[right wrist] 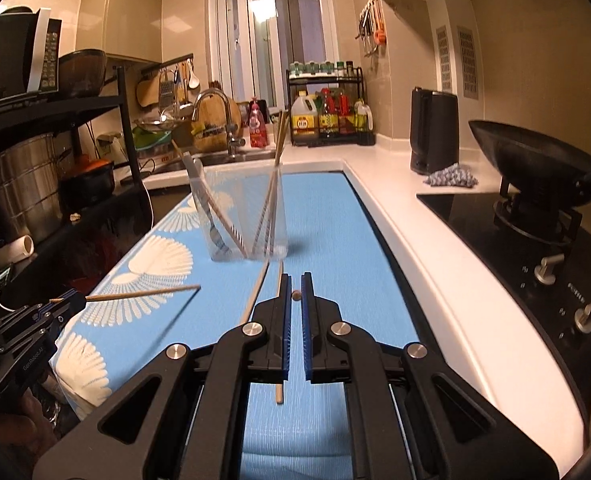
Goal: Organize utensils
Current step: 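Lift both chopsticks and carry them toward the clear container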
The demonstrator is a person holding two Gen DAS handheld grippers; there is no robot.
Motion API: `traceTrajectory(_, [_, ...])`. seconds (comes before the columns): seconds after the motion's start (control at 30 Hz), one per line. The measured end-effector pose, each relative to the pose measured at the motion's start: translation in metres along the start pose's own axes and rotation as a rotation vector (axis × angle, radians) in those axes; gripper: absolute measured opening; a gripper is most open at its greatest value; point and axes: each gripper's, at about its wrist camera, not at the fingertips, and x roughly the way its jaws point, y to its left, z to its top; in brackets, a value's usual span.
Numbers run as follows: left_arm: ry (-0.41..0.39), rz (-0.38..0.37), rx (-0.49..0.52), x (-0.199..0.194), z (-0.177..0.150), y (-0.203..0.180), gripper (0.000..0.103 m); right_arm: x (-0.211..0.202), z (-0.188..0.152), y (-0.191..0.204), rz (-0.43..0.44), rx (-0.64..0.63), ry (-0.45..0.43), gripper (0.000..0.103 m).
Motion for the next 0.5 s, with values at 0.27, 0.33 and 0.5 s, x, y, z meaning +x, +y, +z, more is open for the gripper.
traceTrajectory(0.27, [-0.027,-0.028,0.012,0.004,0.040,0.006,0.005,0.002,0.036,0.003,0.016,-0.004,-0.052,0.005])
traceTrajectory(0.33, [-0.033,-0.034,0.020,0.007,0.054,0.006,0.005,0.005,0.046,0.005,0.019,-0.009,-0.056,0.005])
traceTrajectory(0.5, [-0.036,-0.069,0.020,0.014,0.089,0.010,0.005,0.016,0.071,0.007,0.043,0.003,-0.056,0.005])
